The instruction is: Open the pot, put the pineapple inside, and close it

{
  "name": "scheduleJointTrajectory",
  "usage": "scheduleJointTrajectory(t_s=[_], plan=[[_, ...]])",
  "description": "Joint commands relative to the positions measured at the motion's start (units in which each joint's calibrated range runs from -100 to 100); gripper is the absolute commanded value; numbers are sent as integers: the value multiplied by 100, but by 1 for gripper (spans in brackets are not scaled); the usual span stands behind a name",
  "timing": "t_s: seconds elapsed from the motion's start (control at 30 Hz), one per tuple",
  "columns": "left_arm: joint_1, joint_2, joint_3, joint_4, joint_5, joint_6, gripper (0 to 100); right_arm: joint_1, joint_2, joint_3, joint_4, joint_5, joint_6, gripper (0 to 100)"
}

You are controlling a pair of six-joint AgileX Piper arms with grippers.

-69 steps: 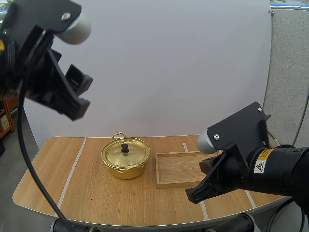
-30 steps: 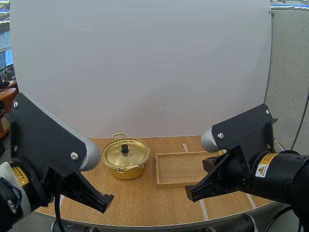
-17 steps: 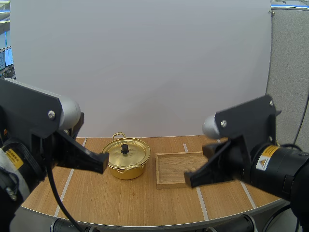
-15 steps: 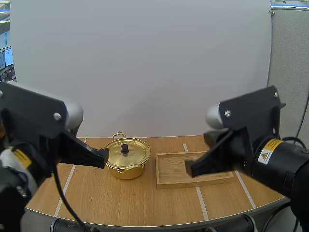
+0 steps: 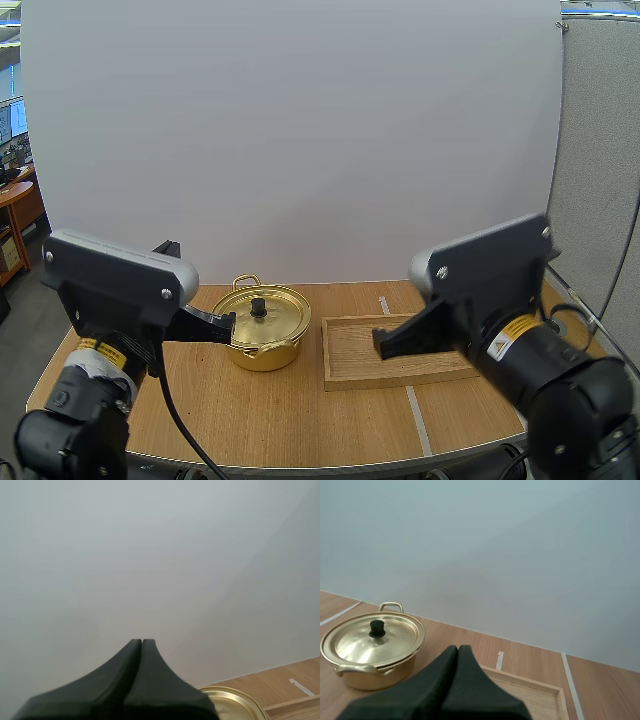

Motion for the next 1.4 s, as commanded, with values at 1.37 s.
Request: scheduleJointTrajectory(t_s=[1.37], plan=[[24,-21,1513,-29,1311,-760,0,-744,-34,2112,376,-1014,-20,0]])
